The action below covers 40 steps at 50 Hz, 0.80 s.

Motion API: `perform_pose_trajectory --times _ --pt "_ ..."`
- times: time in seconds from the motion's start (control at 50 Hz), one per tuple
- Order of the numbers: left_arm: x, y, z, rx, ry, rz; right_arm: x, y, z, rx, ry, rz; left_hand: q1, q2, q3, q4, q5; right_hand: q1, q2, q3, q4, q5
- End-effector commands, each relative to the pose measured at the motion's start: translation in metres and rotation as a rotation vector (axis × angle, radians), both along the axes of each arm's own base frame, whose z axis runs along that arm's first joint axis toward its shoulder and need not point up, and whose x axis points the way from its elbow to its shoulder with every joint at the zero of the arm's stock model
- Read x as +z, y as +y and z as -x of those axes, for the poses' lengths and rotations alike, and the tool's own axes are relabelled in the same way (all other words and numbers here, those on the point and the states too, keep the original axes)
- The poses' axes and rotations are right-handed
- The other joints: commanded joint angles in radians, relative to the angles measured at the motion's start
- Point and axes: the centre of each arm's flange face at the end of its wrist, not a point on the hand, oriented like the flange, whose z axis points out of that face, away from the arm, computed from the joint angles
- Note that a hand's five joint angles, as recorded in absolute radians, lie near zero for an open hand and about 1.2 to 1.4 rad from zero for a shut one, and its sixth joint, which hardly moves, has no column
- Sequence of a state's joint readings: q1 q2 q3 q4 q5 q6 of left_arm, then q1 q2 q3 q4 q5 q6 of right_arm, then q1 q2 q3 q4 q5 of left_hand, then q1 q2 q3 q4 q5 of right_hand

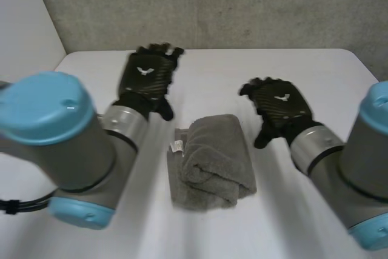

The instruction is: Fold the towel.

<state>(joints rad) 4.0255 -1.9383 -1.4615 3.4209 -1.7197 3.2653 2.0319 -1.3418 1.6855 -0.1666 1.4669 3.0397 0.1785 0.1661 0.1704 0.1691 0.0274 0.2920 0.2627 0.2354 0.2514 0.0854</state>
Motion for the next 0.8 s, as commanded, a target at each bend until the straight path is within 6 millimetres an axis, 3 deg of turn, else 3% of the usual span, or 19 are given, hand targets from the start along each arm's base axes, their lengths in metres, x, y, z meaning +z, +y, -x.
perform_pose_trajectory --times 0.02,0.14,0.22,0.32,0.36,0.42,0.68,0.8 --pt "-0.047 0.013 0.039 -0.122 -0.028 -0.145 -0.011 -0.015 0.023 -0.038 -0.004 -0.139 -0.003 0.009 0.005 0.006 -0.027 -0.117 -0.088 -0.061 -0.077 -0.085" --pt "-0.084 0.014 0.043 -0.135 -0.102 -0.243 -0.029 -0.020 0.018 0.024 -0.003 -0.207 0.003 0.015 0.011 0.012 -0.021 -0.117 -0.088 -0.061 -0.077 -0.085" --pt "-0.094 0.014 0.038 -0.115 -0.132 -0.277 -0.038 -0.023 0.012 0.041 0.006 -0.230 0.009 0.021 0.017 0.018 -0.015 -0.117 -0.088 -0.061 -0.077 -0.085" --pt "-0.105 0.010 0.020 -0.036 -0.183 -0.325 -0.047 -0.033 0.008 0.044 0.018 -0.240 0.012 0.024 0.020 0.021 -0.012 -0.117 -0.088 -0.061 -0.077 -0.085" --pt "-0.113 0.003 0.001 0.052 -0.219 -0.355 -0.054 -0.030 -0.003 0.080 0.029 -0.259 0.012 0.024 0.020 0.021 -0.012 -0.117 -0.088 -0.061 -0.077 -0.085" --pt "-0.121 0.005 -0.010 0.095 -0.251 -0.384 -0.059 -0.025 -0.019 0.126 0.039 -0.264 0.012 0.024 0.020 0.021 -0.012 -0.117 -0.088 -0.061 -0.077 -0.085" --pt "-0.121 0.016 -0.017 0.102 -0.262 -0.405 -0.091 -0.026 -0.046 0.174 0.099 -0.278 0.009 0.021 0.017 0.018 -0.015 -0.117 -0.088 -0.061 -0.077 -0.085" --pt "-0.117 0.019 -0.016 0.098 -0.261 -0.402 -0.081 -0.032 -0.040 0.121 0.139 -0.228 0.006 0.018 0.014 0.015 -0.018 -0.117 -0.088 -0.061 -0.077 -0.085"
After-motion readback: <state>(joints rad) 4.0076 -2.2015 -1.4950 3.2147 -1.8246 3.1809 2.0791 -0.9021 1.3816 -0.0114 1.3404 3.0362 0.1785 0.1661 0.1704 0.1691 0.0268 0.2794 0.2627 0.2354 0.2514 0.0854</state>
